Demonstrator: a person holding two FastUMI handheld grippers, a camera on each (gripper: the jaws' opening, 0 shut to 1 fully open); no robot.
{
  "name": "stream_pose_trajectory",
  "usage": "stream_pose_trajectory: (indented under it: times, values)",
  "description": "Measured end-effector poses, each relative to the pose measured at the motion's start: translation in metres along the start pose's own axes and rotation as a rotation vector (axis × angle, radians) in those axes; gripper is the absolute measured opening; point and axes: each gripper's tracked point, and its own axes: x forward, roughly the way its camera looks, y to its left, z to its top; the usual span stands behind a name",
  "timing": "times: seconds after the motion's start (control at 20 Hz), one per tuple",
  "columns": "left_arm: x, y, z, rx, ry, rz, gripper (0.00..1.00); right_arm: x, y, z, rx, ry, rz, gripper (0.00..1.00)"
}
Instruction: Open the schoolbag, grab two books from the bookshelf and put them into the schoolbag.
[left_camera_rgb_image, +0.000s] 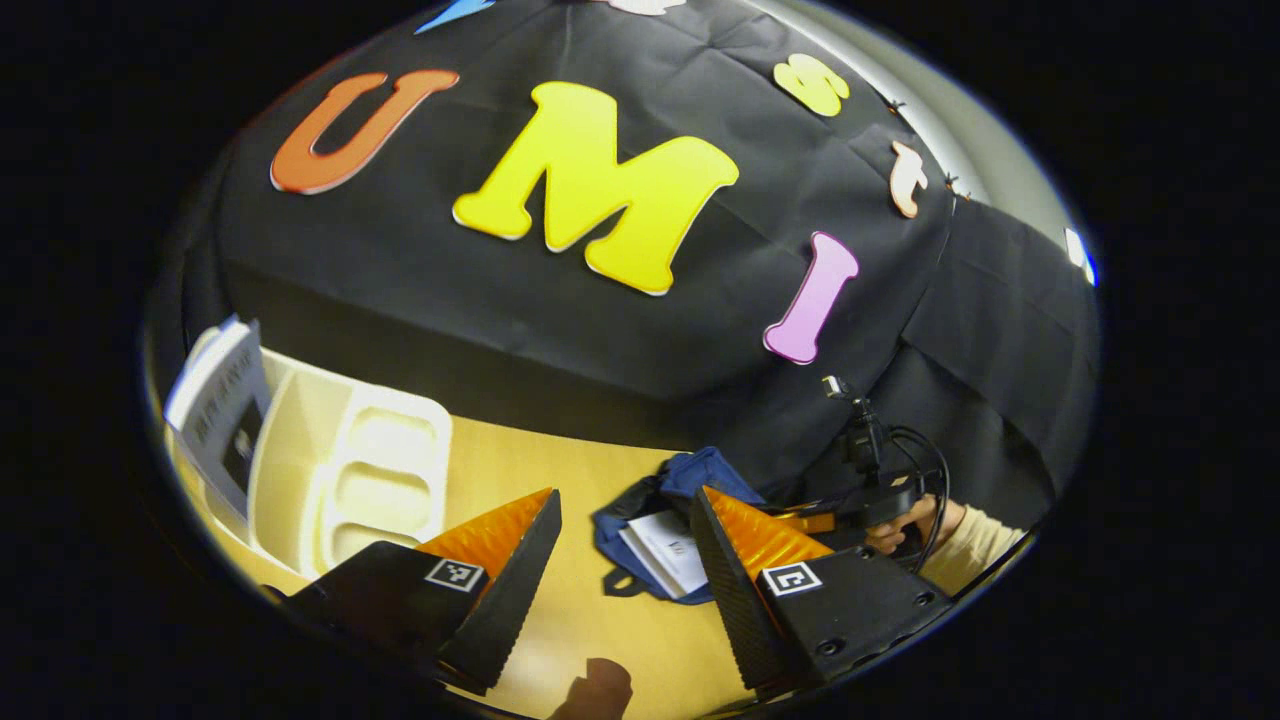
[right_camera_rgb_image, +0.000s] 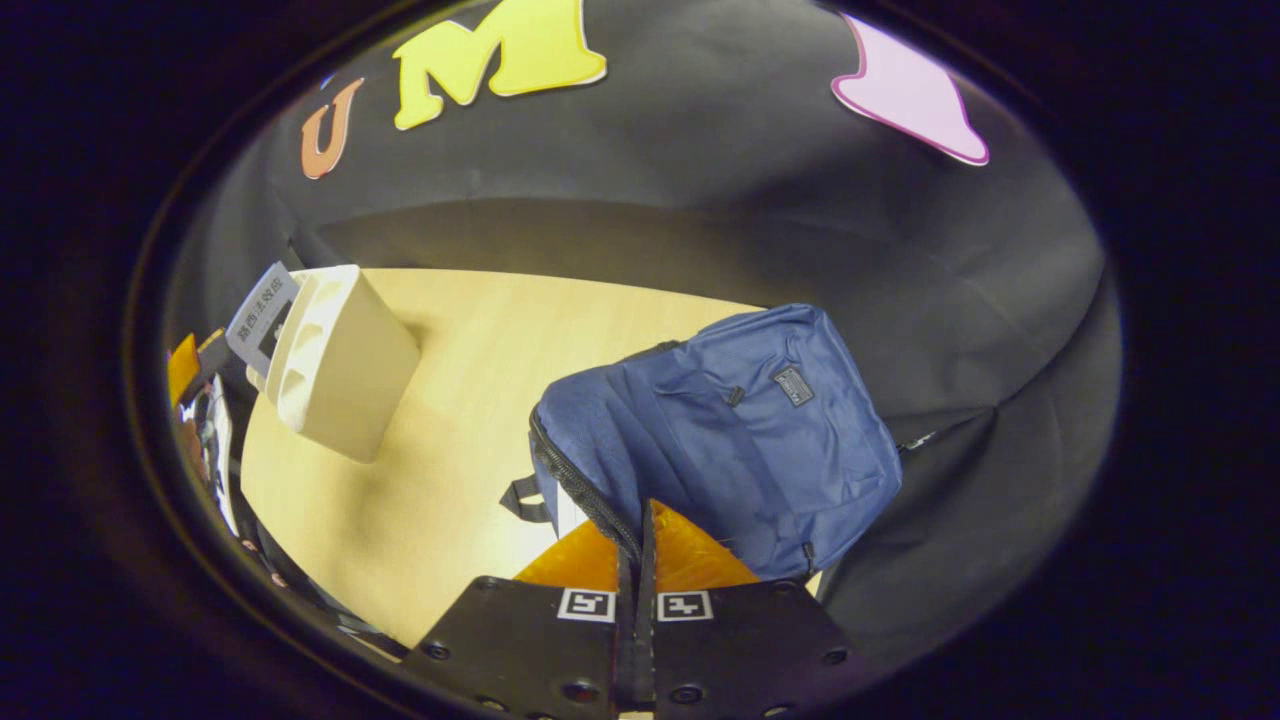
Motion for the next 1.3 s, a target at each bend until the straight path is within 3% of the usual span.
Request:
stream_pose_trajectory:
  times: [0.1,0.25,0.3,0.5,0.65,0.8,1.0,1.3]
  values:
    - [-0.025,0.021,0.017,0.106,-0.004,0.059,0.86,0.001,0.001,-0.001,0.009,-0.002,-0.004,0.01]
    - [-0.055,0.070,0.048,0.298,-0.016,0.212,0.88,0.000,0.001,-0.002,0.016,-0.002,-0.016,0.01]
    - [-0.061,0.081,0.052,0.327,-0.004,0.246,1.00,0.001,0.000,-0.002,0.014,-0.003,-0.021,0.01]
    - [-0.078,0.127,0.077,0.376,0.029,0.387,1.00,-0.001,0.000,-0.003,0.019,0.001,-0.025,0.01]
    - [-0.088,0.161,0.092,0.367,0.047,0.479,0.98,-0.001,0.000,-0.002,0.023,-0.004,-0.024,0.01]
    - [-0.092,0.196,0.091,0.288,0.126,0.534,0.98,-0.001,-0.001,-0.002,0.018,-0.007,-0.022,0.01]
    - [-0.077,0.235,0.072,0.181,0.305,0.530,0.98,-0.002,-0.002,-0.003,0.022,-0.011,-0.022,0.01]
    - [-0.058,0.293,0.050,0.168,0.568,0.561,0.98,-0.006,-0.004,-0.006,0.010,-0.009,-0.028,0.01]
